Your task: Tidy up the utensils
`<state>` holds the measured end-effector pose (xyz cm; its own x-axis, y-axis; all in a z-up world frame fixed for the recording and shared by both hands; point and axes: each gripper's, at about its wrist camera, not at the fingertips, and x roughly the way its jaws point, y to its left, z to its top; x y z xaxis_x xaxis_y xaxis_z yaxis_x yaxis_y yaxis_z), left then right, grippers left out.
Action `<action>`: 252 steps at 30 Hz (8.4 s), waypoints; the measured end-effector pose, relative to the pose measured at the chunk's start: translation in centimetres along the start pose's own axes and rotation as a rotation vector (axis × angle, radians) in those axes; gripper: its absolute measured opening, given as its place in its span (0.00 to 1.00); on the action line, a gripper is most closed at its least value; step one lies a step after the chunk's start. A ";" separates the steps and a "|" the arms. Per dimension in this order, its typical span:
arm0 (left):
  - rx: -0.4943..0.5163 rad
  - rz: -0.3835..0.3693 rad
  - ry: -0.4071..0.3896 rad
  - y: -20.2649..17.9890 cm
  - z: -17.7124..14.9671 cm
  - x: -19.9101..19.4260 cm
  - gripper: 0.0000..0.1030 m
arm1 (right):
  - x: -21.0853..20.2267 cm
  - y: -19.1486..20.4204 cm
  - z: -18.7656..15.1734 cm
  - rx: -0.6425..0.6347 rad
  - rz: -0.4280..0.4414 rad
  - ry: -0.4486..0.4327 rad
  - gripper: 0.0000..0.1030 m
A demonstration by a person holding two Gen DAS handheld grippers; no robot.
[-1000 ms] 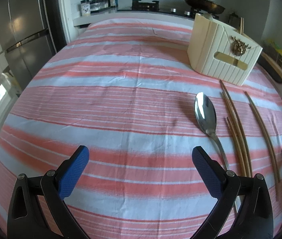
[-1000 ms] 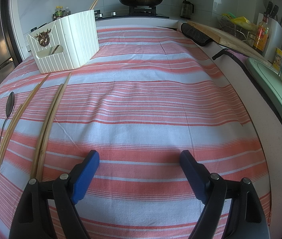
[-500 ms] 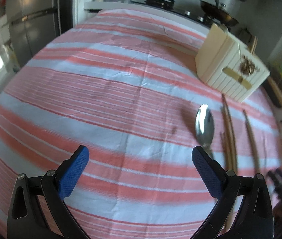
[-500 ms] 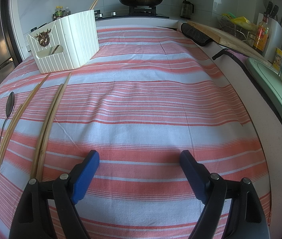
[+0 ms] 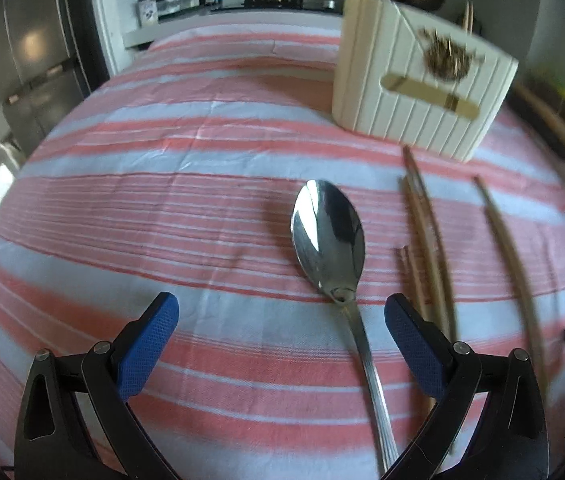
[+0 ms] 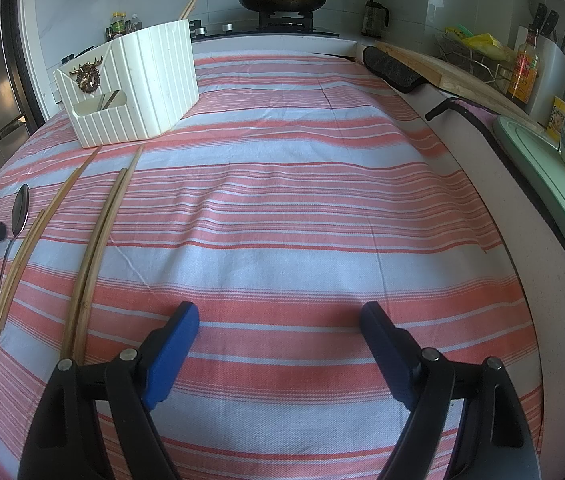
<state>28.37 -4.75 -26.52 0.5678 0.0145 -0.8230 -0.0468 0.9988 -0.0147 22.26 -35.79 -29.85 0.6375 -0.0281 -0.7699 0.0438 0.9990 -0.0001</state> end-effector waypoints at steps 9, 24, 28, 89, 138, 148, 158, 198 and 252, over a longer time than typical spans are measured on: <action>0.060 -0.023 0.008 0.9 -0.7 -0.1 1.00 | -0.5 0.7 0.6 -0.006 -0.004 0.063 0.82; 0.140 -0.074 0.043 2.2 -0.8 0.1 1.00 | -2.8 7.3 3.1 -0.157 0.154 0.054 0.82; 0.149 -0.074 0.050 2.8 -0.9 0.1 1.00 | -1.9 6.5 4.2 -0.142 0.177 0.075 0.74; 0.179 -0.435 -0.162 6.8 7.0 -11.8 0.40 | -12.9 7.2 11.4 -0.173 0.357 -0.253 0.07; 0.150 -0.531 -0.446 3.7 24.4 -21.4 0.40 | -19.6 5.1 24.2 -0.118 0.385 -0.544 0.06; 0.014 -0.410 -0.303 -1.1 31.0 -8.3 0.40 | -6.6 11.5 30.3 -0.233 0.316 -0.301 0.06; 0.019 -0.427 -0.015 -3.2 28.8 1.9 0.62 | 3.1 12.5 30.7 -0.130 0.305 -0.050 0.43; 0.083 -0.317 -0.020 7.3 -1.5 -10.8 0.88 | -8.0 0.5 -0.7 0.081 0.151 -0.147 0.69; 0.150 -0.096 0.064 -1.5 -2.1 -1.4 0.92 | -5.9 6.5 -0.4 -0.067 0.262 -0.045 0.69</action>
<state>25.91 -6.33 -26.56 0.5100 -0.0796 -0.8565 0.1306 0.9913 -0.0144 18.47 -29.16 -25.60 0.6542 0.2318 -0.7199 -0.1774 0.9724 0.1518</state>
